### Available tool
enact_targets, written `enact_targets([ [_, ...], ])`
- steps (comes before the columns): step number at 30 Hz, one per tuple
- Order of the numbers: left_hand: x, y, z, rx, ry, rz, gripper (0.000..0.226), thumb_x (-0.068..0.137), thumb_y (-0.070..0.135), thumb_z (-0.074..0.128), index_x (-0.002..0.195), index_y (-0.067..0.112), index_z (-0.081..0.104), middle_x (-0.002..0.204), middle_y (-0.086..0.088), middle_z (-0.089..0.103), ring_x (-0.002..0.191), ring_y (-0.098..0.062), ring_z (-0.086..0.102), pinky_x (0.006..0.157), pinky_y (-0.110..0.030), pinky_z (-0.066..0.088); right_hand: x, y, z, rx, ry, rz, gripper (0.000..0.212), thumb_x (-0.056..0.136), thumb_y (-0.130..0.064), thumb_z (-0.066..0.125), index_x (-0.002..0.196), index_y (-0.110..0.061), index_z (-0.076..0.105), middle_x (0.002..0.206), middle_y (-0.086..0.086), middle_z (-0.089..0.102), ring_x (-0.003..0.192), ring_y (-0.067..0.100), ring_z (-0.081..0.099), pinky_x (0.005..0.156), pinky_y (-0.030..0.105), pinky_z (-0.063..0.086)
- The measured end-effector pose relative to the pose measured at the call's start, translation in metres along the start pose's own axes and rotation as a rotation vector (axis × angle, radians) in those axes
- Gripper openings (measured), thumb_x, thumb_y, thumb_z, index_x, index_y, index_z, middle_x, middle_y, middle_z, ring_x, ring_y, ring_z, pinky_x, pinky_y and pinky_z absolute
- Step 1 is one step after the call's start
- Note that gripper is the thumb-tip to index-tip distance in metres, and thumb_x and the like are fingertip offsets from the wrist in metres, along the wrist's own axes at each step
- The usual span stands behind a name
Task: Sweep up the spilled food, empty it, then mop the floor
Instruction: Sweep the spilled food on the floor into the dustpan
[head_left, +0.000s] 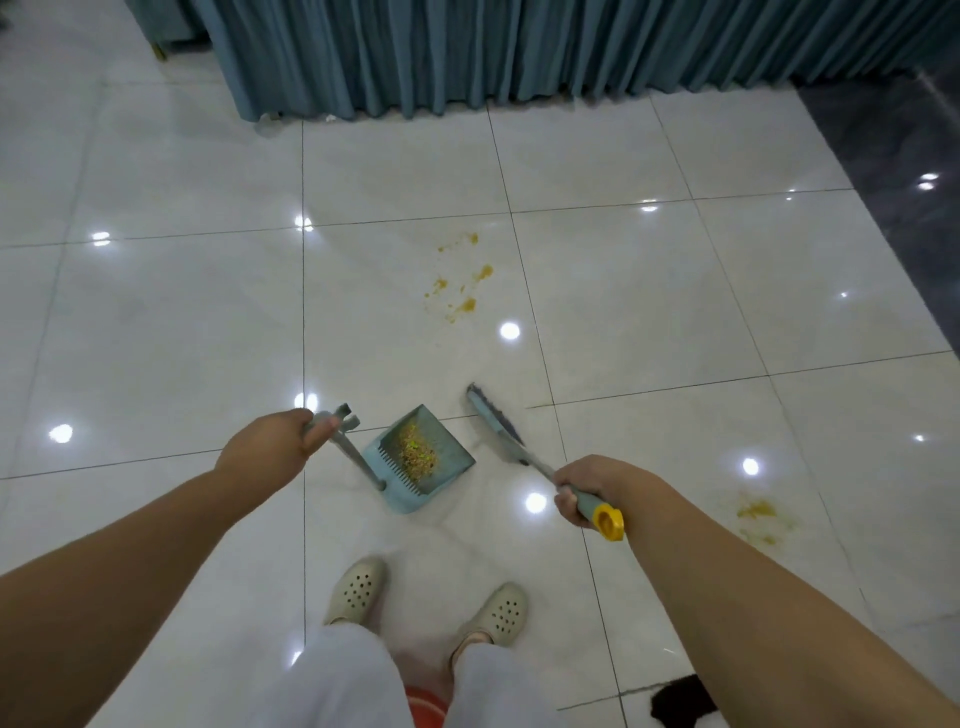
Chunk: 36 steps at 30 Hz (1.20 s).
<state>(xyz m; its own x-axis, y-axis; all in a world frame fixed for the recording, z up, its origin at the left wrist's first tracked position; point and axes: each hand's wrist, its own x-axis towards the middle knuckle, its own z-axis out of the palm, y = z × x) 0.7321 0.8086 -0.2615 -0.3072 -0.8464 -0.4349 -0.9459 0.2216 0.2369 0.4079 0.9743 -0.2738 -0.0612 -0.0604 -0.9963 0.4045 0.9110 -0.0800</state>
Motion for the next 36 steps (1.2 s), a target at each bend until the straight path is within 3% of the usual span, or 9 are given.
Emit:
enact_targets([
  [7,0.007,-0.025,-0.003,-0.041,-0.023,0.103,0.043,0.095,0.05,0.034,0.071,0.016,0.046,0.06,0.002,0.046,0.062,-0.019,0.049,0.049,-0.027,0.029,-0.035,0.019,0.057,-0.049,-0.152,0.056,0.013,0.1,-0.013,0.042,0.091,-0.003,0.042,0.048,0.005,0.043,0.029,0.009,0.036,0.03,0.014,0.035],
  [13,0.003,-0.044,-0.005,-0.089,-0.018,0.15,0.048,0.093,0.057,0.032,0.062,0.02,0.041,0.057,0.002,0.045,0.052,-0.01,0.042,0.047,-0.025,0.026,-0.043,0.024,0.081,0.006,-0.108,0.055,0.015,0.099,-0.017,0.045,0.093,-0.003,0.043,0.045,0.007,0.047,0.029,0.01,0.039,0.03,0.014,0.037],
  [17,0.001,-0.07,-0.016,-0.101,-0.031,0.146,0.05,0.091,0.06,0.034,0.063,0.02,0.043,0.056,0.001,0.047,0.052,-0.01,0.044,0.047,-0.025,0.027,-0.049,0.023,0.096,0.068,-0.063,0.042,0.021,0.098,-0.019,0.047,0.085,-0.003,0.044,0.045,0.007,0.045,0.028,0.011,0.039,0.028,0.015,0.037],
  [24,-0.006,-0.122,-0.032,-0.097,-0.029,0.151,0.052,0.089,0.062,0.034,0.063,0.019,0.046,0.056,0.002,0.046,0.051,-0.01,0.044,0.047,-0.025,0.03,-0.045,0.027,0.128,0.258,0.018,-0.053,0.016,0.097,-0.016,0.049,0.088,-0.002,0.046,0.045,0.01,0.046,0.027,0.012,0.04,0.028,0.015,0.038],
  [32,-0.006,-0.14,-0.032,-0.066,-0.054,0.134,0.05,0.09,0.061,0.037,0.061,0.02,0.04,0.053,0.004,0.044,0.048,-0.009,0.042,0.045,-0.025,0.028,-0.022,0.031,0.154,0.401,0.082,-0.122,0.014,0.095,-0.013,0.051,0.089,-0.003,0.046,0.057,0.013,0.048,0.025,0.013,0.041,0.03,0.015,0.041],
  [36,-0.002,-0.137,-0.035,-0.039,-0.063,0.132,0.048,0.09,0.059,0.037,0.061,0.021,0.039,0.054,0.003,0.044,0.048,-0.009,0.041,0.045,-0.025,0.027,-0.009,0.031,0.167,0.323,0.081,-0.09,0.01,0.095,-0.011,0.049,0.09,-0.002,0.046,0.068,0.013,0.045,0.024,0.012,0.04,0.031,0.015,0.042],
])
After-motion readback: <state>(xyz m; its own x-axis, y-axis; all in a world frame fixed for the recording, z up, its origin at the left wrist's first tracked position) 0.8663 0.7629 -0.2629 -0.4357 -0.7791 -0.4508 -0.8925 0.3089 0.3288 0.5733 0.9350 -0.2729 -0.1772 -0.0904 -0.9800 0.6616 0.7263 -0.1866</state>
